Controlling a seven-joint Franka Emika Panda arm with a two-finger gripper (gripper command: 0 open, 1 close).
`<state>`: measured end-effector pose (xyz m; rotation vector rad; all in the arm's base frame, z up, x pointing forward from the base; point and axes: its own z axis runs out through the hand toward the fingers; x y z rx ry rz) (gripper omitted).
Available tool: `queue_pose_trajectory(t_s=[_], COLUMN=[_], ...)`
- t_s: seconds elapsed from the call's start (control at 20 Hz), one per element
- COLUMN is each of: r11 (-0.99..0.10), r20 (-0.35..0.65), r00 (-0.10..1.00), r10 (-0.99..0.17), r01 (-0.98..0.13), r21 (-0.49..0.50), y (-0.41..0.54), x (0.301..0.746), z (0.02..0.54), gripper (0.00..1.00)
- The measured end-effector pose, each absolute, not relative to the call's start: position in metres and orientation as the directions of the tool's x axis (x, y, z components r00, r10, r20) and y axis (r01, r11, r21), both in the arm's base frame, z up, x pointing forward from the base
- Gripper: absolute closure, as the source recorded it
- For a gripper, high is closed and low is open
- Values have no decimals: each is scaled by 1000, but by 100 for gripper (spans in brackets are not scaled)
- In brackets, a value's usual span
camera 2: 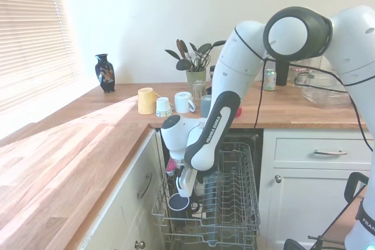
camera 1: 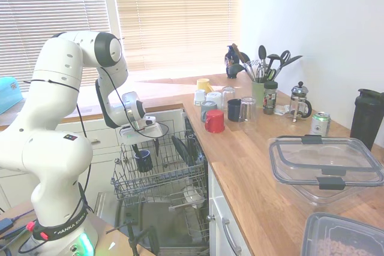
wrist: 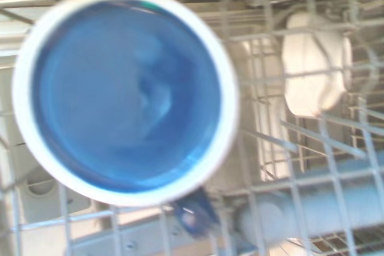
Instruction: Move a mug from dishwasher to table
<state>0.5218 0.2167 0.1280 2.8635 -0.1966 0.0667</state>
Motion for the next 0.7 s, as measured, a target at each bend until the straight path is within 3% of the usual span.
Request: queue_pose_trajectory(t_s=[0.7], r11=[-959], r20=[6], r00=[1000], r10=[-29], r01=[-30], r21=[280], y=[234], x=[530], z=[72], gripper=[0])
